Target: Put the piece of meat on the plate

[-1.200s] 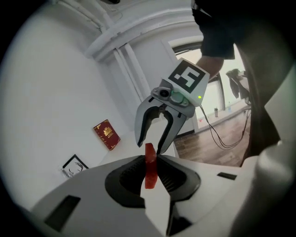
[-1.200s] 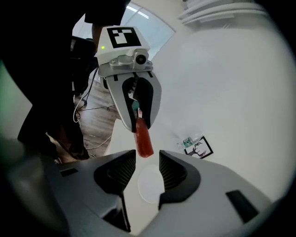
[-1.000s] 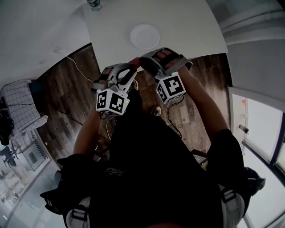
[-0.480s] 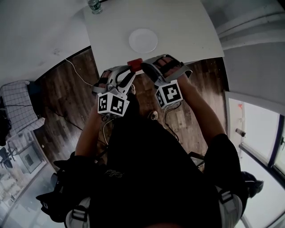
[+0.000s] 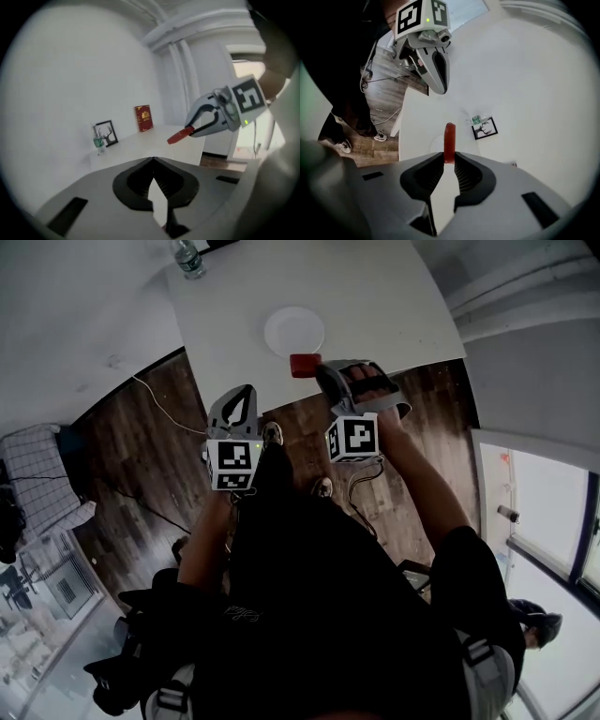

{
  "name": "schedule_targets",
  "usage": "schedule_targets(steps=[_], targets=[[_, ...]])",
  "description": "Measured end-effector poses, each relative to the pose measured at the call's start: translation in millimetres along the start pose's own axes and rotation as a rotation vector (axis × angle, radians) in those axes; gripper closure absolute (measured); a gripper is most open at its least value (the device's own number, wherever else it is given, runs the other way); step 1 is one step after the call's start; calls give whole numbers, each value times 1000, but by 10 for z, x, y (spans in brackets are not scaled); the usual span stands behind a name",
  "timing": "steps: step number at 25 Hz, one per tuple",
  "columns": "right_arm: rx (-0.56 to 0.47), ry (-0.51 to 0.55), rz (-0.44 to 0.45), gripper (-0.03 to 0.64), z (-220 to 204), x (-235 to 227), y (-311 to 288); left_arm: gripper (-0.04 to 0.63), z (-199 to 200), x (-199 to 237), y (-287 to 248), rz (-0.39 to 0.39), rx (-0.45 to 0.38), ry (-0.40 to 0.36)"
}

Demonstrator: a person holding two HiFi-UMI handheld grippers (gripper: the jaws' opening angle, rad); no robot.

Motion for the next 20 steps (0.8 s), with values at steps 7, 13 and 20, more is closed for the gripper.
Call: schedule_targets(steps=[7,13,20], targets=[[130,-7,63,531,12,59,-341,594,-175,-96,-143,19,25,244],[258,6,112,531,48,132,-742,594,-390,-54,-69,-8,76,337],[321,31,176,531,47,238,-1144,594,-492,40,-102,38,94,390]])
Point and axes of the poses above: the fingertips, and each gripper's own axes: y backward along the fingers, x to its left, z out of its top, the point moved 10 cm from there along y, backward along the fingers, and after that the axes turned 15 degrees about y, right-handed, at the moved point
